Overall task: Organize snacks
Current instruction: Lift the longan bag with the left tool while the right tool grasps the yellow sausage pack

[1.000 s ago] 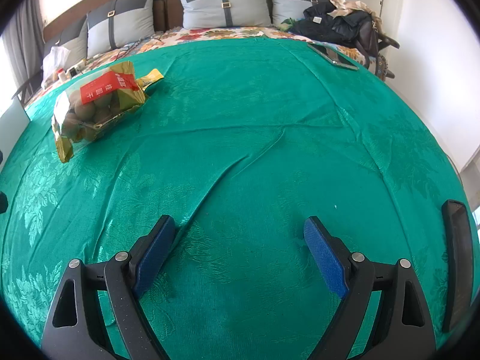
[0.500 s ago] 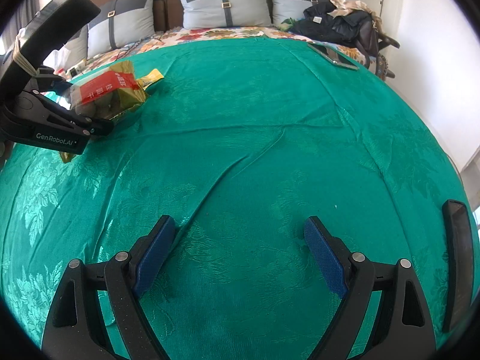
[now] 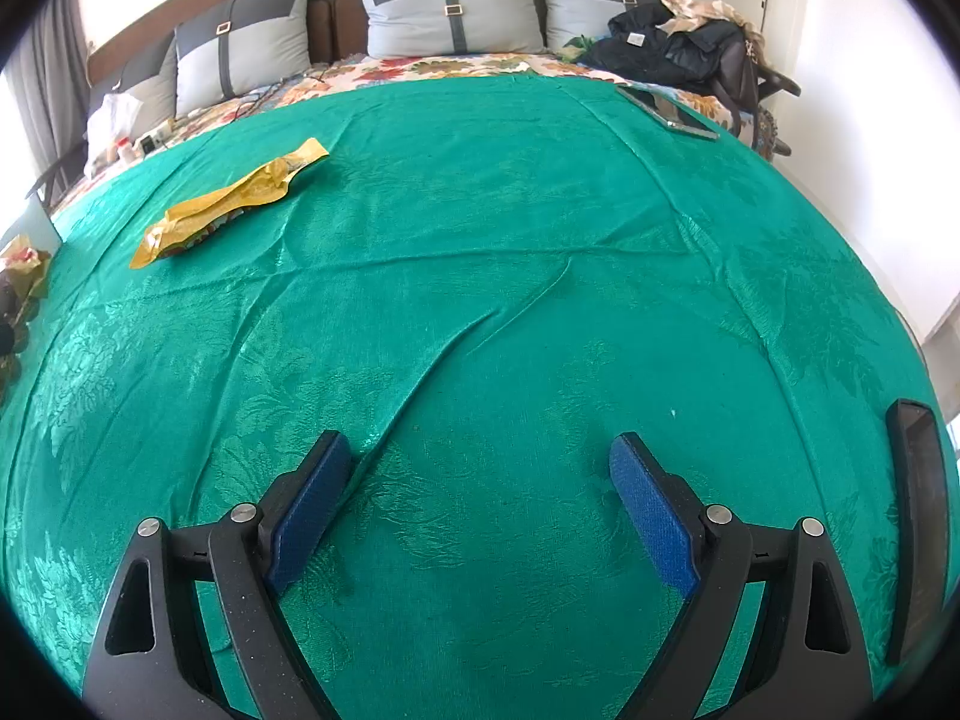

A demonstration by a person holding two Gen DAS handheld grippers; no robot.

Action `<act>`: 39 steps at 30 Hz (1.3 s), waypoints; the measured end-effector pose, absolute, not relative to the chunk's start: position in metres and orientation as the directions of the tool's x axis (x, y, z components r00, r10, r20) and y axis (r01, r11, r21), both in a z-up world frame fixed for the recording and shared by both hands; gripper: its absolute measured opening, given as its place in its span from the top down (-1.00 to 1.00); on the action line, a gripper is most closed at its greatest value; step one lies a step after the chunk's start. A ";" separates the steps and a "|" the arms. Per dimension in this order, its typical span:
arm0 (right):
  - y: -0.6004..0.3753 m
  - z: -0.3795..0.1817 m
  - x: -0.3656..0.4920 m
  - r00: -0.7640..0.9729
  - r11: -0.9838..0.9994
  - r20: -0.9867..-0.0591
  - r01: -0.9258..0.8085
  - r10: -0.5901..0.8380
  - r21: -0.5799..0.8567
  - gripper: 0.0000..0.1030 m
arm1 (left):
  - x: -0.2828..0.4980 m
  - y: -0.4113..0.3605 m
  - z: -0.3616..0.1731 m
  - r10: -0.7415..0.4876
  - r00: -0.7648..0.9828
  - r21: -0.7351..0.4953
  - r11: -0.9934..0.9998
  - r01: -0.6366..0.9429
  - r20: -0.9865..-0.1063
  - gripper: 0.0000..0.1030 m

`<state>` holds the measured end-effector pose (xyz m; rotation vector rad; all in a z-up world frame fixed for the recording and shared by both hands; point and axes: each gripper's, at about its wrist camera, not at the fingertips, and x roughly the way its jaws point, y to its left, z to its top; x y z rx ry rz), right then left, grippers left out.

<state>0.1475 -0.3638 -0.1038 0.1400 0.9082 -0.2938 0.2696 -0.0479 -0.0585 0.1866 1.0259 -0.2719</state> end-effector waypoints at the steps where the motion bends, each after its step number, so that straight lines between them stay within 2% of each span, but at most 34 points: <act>1: -0.364 -0.104 0.147 0.579 0.951 -0.793 0.309 -0.191 -0.004 -0.76 | 0.270 -0.036 -0.065 -0.115 0.498 0.028 0.962 0.271 -0.860 -0.19; 3: -0.364 -0.104 0.147 0.579 0.951 -0.793 0.309 -0.191 -0.004 -0.76 | 0.272 -0.017 -0.078 -0.068 0.516 0.039 0.980 0.194 -0.854 -0.22; 7: -0.364 -0.104 0.147 0.579 0.951 -0.793 0.309 -0.191 -0.004 -0.76 | 0.279 0.011 -0.103 -0.046 0.533 -0.012 0.998 0.066 -0.845 -0.78; 8: -0.364 -0.104 0.147 0.579 0.951 -0.793 0.309 -0.191 -0.003 -0.76 | 0.282 0.015 -0.112 -0.048 0.517 -0.026 0.998 0.048 -0.855 -0.89; 9: -0.364 -0.104 0.147 0.579 0.951 -0.793 0.309 -0.191 -0.003 -0.76 | 0.284 0.020 -0.120 -0.054 0.496 -0.039 0.998 0.041 -0.867 -0.90; 10: -0.364 -0.104 0.148 0.579 0.951 -0.793 0.308 -0.191 -0.003 -0.76 | 0.282 0.019 -0.122 -0.026 0.526 -0.002 0.999 0.046 -0.850 -1.00; 19: -0.364 -0.104 0.148 0.579 0.951 -0.793 0.308 -0.190 -0.003 -0.76 | 0.283 0.023 -0.125 -0.058 0.580 -0.014 0.997 0.080 -0.813 -1.00; 31: -0.364 -0.104 0.147 0.578 0.951 -0.794 0.309 -0.189 -0.001 -0.78 | 0.283 0.021 -0.125 -0.057 0.581 -0.011 0.997 0.083 -0.812 -1.00; 34: -0.364 -0.105 0.150 0.576 0.962 -0.802 0.275 -0.159 0.006 -0.90 | 0.283 0.021 -0.125 -0.057 0.581 -0.011 0.997 0.082 -0.812 -1.00; 37: -0.364 -0.100 0.168 0.500 0.967 -0.857 0.253 -0.122 0.010 -0.88 | 0.283 0.021 -0.125 -0.057 0.581 -0.011 0.997 0.083 -0.812 -1.00; 39: -0.359 -0.087 0.184 0.504 0.960 -0.863 0.257 -0.037 0.109 -0.88 | 0.283 0.021 -0.125 -0.057 0.581 -0.011 0.997 0.083 -0.812 -1.00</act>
